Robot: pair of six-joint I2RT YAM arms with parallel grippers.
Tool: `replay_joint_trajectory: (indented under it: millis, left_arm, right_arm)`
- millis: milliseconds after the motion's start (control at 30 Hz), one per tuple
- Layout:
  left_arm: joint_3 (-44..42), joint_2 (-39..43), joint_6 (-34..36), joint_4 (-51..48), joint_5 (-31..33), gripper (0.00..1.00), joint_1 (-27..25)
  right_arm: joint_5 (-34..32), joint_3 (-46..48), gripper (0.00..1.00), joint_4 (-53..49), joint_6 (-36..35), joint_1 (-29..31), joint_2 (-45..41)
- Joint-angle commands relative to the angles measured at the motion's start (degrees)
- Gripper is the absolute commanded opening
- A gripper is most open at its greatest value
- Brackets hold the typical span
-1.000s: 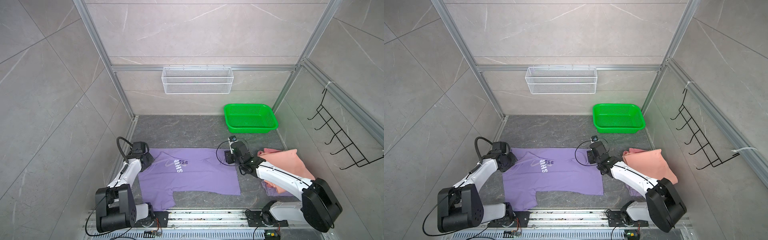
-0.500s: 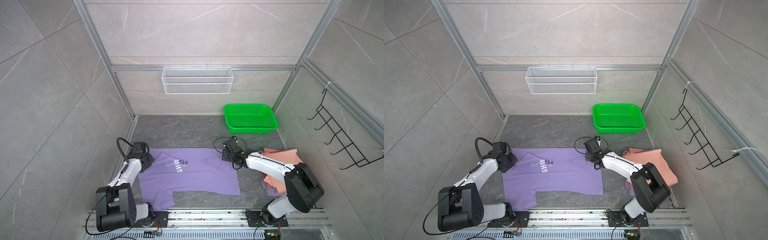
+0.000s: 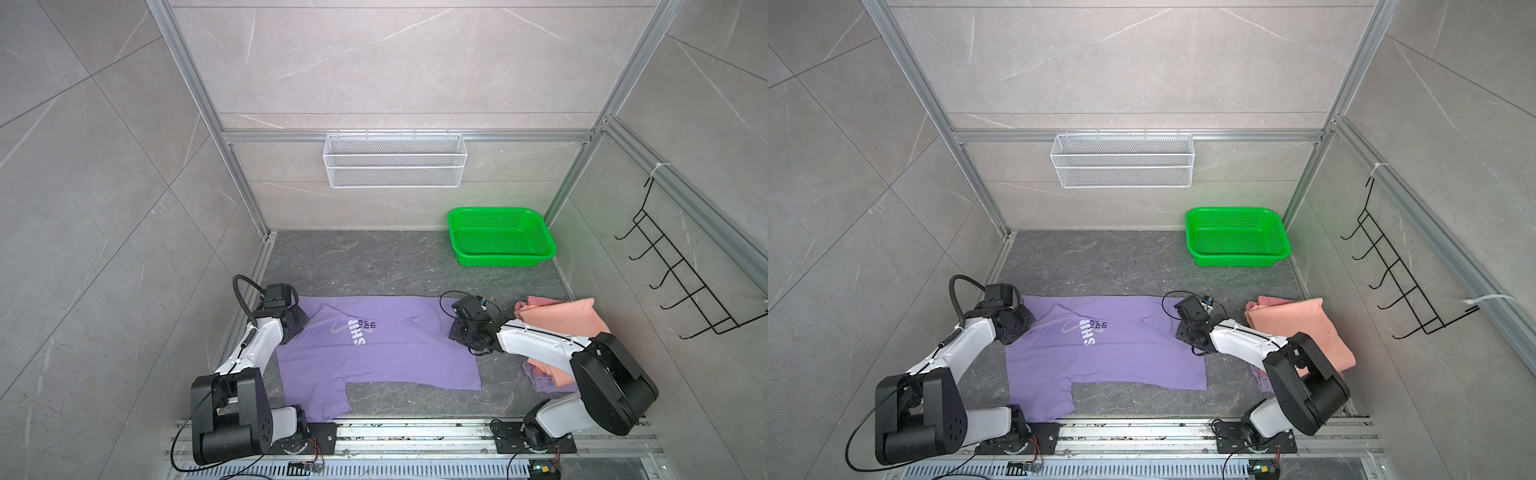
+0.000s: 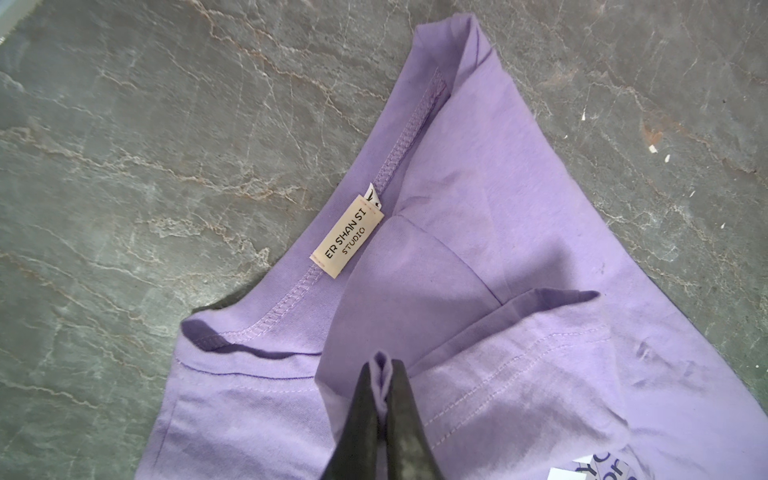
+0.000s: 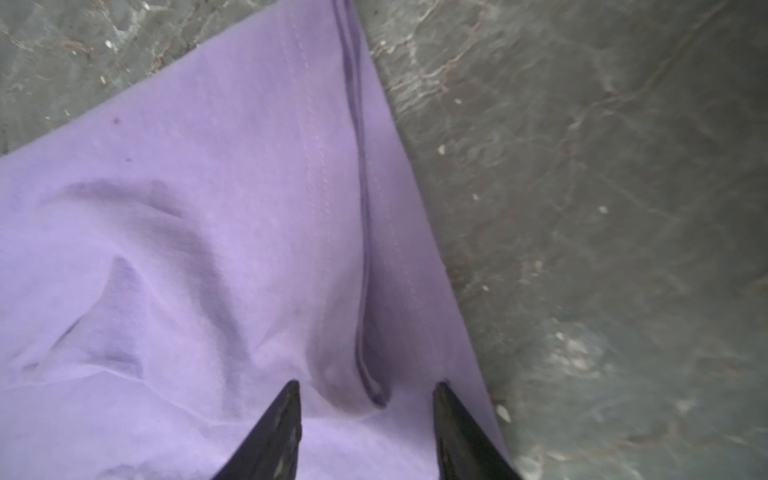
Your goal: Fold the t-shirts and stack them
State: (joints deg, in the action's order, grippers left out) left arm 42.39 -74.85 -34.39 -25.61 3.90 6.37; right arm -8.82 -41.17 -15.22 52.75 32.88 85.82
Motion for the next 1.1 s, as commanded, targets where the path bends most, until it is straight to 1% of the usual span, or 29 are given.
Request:
replay_joint_trajectory:
  millis: [0, 233, 267, 300, 333, 400, 533, 600, 733, 900, 967, 1067]
  left_arm:
    - [0.4, 1.2, -0.7, 0.5, -1.0, 0.01, -0.2]
    - [0.3, 1.3, -0.8, 0.5, -1.0, 0.01, -0.2]
    - [0.4, 1.3, -0.8, 0.5, -1.0, 0.01, -0.2]
    - [0.4, 1.5, -0.7, 0.5, -1.0, 0.01, -0.2]
    - [0.4, 1.4, -0.7, 0.5, -1.0, 0.01, -0.2]
    - [0.4, 1.3, -0.7, 0.5, -1.0, 0.01, -0.2]
    - [0.4, 0.9, -0.7, 0.5, -0.9, 0.01, -0.2]
    - [0.4, 0.8, -0.7, 0.5, -0.8, 0.01, -0.2]
    - [0.7, 0.9, -0.7, 0.3, -0.7, 0.00, -0.2]
    - [3.7, 1.2, -0.3, -0.1, -1.0, 0.00, -0.2]
    - [6.0, 0.7, 0.3, 0.2, -1.9, 0.00, -0.2]
    - [10.6, -1.2, 1.7, 0.7, -3.1, 0.00, -0.2]
  right_arm:
    - [0.7, -0.2, 0.48, 2.9, -0.2, 0.3, 1.8]
    - [1.2, -1.1, 0.42, 2.9, -0.4, 0.5, 4.0]
    - [1.2, -1.1, 0.39, 2.9, -0.5, 0.5, 4.2]
    - [1.1, -1.2, 0.34, 2.8, -0.5, 0.5, 4.3]
    - [1.0, -1.3, 0.27, 2.8, -0.6, 0.6, 4.2]
    - [0.8, -1.4, 0.16, 2.4, -0.5, 0.7, 3.7]
    - [-0.6, -3.4, 0.08, -0.9, -1.8, 0.9, 2.7]
    - [-1.4, -4.9, 0.07, -3.1, -2.3, 1.2, 2.3]
    - [-2.2, -7.4, 0.00, -5.1, -3.7, 1.5, 1.0]
    - [-4.6, -12.9, 0.00, -6.2, -7.2, 1.4, 0.3]
    - [-6.3, -16.8, 0.00, -6.7, -9.9, 0.7, 1.6]
    - [-6.7, -23.2, 0.00, -6.6, -13.6, -1.2, 4.7]
